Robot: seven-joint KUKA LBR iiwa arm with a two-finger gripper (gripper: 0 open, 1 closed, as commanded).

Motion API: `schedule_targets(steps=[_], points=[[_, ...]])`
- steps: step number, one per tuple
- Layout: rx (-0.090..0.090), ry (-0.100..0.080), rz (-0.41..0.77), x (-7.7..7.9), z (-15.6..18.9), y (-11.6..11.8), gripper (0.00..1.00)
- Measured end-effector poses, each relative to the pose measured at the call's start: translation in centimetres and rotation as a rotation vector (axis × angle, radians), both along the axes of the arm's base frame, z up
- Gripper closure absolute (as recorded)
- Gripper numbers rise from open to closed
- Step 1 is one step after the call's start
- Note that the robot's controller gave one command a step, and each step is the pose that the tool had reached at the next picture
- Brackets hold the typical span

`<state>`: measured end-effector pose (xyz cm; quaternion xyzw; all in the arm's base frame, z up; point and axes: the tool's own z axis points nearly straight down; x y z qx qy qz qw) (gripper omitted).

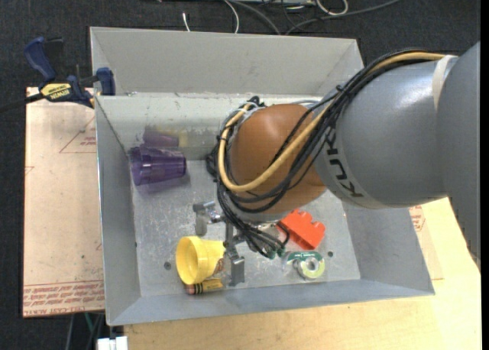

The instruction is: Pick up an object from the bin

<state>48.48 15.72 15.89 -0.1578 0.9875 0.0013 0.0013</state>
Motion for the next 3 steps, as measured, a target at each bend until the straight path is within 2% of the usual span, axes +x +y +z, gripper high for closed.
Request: schedule_targets(steps=[1,2,3], points=[[0.000,0.000,0.272,-0.1,-0.9,0.8,0.00],[0.009,-0.027,0.065,1.2,-5.8,0.7,0.00],[0.005,-0.021,0.593,2.1,-8.2,1.6,1.00]])
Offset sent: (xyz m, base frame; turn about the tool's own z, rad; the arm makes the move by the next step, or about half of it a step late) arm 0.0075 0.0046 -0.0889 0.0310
